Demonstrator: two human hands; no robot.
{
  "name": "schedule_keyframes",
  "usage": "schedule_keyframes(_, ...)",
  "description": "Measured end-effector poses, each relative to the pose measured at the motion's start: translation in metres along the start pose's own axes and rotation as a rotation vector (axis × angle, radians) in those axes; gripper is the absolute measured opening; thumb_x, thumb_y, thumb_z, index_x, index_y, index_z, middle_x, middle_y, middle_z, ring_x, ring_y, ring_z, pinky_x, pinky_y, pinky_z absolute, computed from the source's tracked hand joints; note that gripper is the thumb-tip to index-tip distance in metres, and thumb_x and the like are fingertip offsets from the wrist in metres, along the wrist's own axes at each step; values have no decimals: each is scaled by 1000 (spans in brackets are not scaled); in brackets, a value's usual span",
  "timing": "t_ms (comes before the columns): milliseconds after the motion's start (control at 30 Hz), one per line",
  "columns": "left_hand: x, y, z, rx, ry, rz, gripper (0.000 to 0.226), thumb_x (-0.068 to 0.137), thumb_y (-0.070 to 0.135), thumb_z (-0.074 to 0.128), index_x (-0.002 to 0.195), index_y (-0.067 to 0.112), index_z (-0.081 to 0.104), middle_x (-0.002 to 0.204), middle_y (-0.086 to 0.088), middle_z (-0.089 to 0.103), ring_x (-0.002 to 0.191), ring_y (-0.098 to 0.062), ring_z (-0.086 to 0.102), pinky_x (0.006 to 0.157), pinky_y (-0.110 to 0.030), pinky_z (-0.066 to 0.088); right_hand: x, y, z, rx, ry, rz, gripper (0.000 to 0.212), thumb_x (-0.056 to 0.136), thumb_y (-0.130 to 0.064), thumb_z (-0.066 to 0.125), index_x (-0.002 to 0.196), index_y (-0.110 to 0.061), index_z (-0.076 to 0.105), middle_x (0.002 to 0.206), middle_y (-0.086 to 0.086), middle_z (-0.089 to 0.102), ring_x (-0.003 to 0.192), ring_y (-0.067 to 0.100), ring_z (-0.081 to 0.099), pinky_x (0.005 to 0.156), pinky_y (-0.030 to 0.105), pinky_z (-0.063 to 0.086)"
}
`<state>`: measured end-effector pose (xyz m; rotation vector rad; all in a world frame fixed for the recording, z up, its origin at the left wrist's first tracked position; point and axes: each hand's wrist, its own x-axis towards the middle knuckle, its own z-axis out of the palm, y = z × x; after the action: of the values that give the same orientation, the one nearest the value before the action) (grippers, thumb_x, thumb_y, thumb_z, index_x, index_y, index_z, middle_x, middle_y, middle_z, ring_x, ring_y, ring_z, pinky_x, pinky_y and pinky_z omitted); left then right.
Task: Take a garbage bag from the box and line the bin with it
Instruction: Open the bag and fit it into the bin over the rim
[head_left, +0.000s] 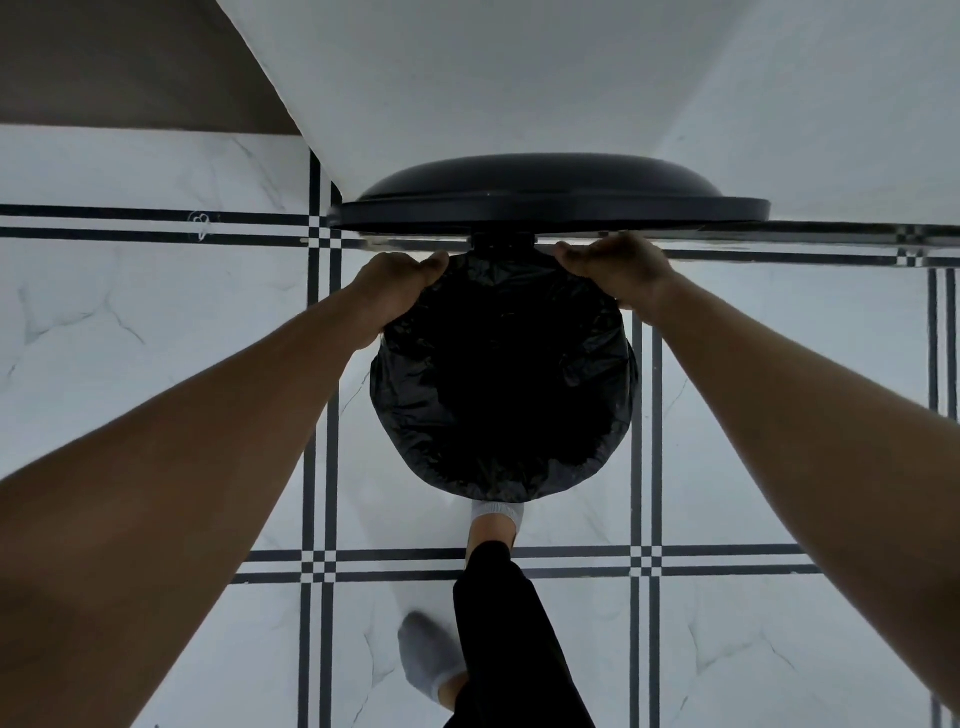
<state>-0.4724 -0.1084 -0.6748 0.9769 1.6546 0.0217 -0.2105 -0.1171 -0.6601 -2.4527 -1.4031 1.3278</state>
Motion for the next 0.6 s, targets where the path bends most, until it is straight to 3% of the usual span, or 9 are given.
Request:
schedule_keyframes(100, 2, -6, -5, -31, -38, -47, 76, 77, 80, 60, 109, 12, 71, 119, -18, 73, 105, -30, 71, 100, -51, 54, -1, 4, 6, 132, -2, 50, 69, 90, -65, 59, 130, -9, 65, 138, 9, 63, 128, 29, 57, 105, 33, 46)
schedule_keyframes(167, -1, -4, -7, -41, -73, -62, 75, 76, 82, 59, 114, 19, 72, 120, -13, 74, 111, -27, 70, 101, -49, 53, 4, 10, 11, 169, -31, 63, 76, 89, -68, 57, 135, -8, 63, 138, 7, 62, 126, 25, 57, 97, 27, 41)
schedule_keyframes(267, -3, -1, -10, -43, -92, -90, 70, 81, 81, 59, 126, 28, 68, 124, 2, 70, 119, -22, 63, 99, -43, 51, 7, 14, 15, 201, -39, 36, 68, 94, -63, 54, 123, -4, 68, 125, 9, 68, 115, 25, 61, 91, 26, 36)
schedule_keyframes(367, -3, -3, -12, -16, -94, -110, 82, 73, 88, 59, 129, 28, 67, 127, 2, 69, 120, -22, 61, 91, -40, 52, 5, 15, 14, 200, -46, 3, 59, 95, -62, 54, 95, -6, 70, 90, 0, 65, 99, 21, 61, 86, 27, 36)
schedule_keyframes(500, 0, -6, -11, -18, -95, -82, 79, 76, 85, 58, 118, 19, 71, 110, -4, 75, 105, -22, 70, 93, -42, 57, 8, 15, 11, 152, -50, -10, 65, 91, -68, 54, 105, -7, 73, 99, 1, 68, 99, 18, 61, 93, 32, 44)
schedule_keyframes(600, 2, -10, -11, -50, -101, -75, 85, 72, 87, 60, 121, 18, 71, 110, -5, 76, 107, -23, 71, 96, -44, 57, 11, 15, 11, 117, -47, -23, 74, 91, -68, 52, 102, 3, 68, 89, 7, 66, 89, 23, 63, 95, 38, 48)
